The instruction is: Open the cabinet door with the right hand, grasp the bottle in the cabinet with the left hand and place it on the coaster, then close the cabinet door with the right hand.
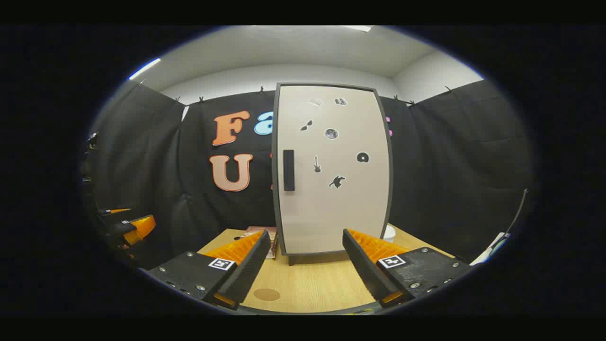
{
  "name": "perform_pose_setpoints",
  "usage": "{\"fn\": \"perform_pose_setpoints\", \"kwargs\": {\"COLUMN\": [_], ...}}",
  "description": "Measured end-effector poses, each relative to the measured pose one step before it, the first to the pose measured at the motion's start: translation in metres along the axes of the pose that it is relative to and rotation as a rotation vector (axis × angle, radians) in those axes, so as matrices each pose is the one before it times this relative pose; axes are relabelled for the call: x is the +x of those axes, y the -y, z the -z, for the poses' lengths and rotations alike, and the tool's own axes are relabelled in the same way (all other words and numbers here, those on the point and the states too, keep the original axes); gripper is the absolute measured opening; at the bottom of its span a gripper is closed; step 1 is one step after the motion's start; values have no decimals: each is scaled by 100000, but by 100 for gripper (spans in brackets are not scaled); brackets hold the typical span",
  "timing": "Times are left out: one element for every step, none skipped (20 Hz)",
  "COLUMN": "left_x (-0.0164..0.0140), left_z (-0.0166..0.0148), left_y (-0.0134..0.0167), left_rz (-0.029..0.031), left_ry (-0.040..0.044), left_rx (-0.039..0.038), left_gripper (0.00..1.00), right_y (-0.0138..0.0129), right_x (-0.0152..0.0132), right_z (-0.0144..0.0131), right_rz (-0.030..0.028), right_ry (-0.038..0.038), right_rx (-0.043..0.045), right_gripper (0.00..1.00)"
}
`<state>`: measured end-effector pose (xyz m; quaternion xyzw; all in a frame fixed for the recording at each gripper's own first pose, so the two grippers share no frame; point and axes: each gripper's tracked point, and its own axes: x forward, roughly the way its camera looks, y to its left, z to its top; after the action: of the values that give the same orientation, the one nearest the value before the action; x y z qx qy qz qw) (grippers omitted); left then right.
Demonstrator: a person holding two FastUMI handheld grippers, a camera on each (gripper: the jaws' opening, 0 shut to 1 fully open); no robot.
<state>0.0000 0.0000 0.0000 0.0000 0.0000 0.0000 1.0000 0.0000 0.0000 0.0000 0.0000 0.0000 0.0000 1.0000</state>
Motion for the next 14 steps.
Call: {"fn": "perform_pose_setpoints", "kwargs": {"left_x": [81,203,131,96,42,54,1,115,126,73,23,171,66,184], "left_z": [-98,-254,-2,-129,-124,-103,14,-61,248,38,182,89,147,87], "left_y": [81,63,134,35,130,45,19,141,109,-15,-4,2,-31,92], "left_rz": [26,54,185,10,-6,-226,70,-127,353,-170,-218,-38,-152,0], "left_ry": [299,198,-115,78,526,336,388,19,-267,-132,-149,-301,-307,-363], "left_rx": [278,276,318,52,77,263,251,262,137,154,-24,47,203,264], "left_gripper": [96,96,96,96,96,96,96,96,96,96,96,96,96,96], "right_y": [-16,151,246,60,174,195,193,168,54,109,110,79,134,105], "right_x": [81,154,50,120,127,69,130,71,182,129,89,125,103,137], "right_z": [11,-3,-10,-66,-78,27,13,-27,-32,101,36,-20,-36,-39], "right_rz": [-309,149,138,-137,224,237,289,28,46,36,56,78,166,73], "right_ry": [-229,128,-327,259,52,-160,-147,-142,21,-414,-42,166,167,-81], "right_rx": [556,404,429,319,-67,-217,-165,166,255,339,298,125,-49,-44], "right_gripper": [95,94,94,89,94,94,95,94,94,94,94,95,95,95]}}
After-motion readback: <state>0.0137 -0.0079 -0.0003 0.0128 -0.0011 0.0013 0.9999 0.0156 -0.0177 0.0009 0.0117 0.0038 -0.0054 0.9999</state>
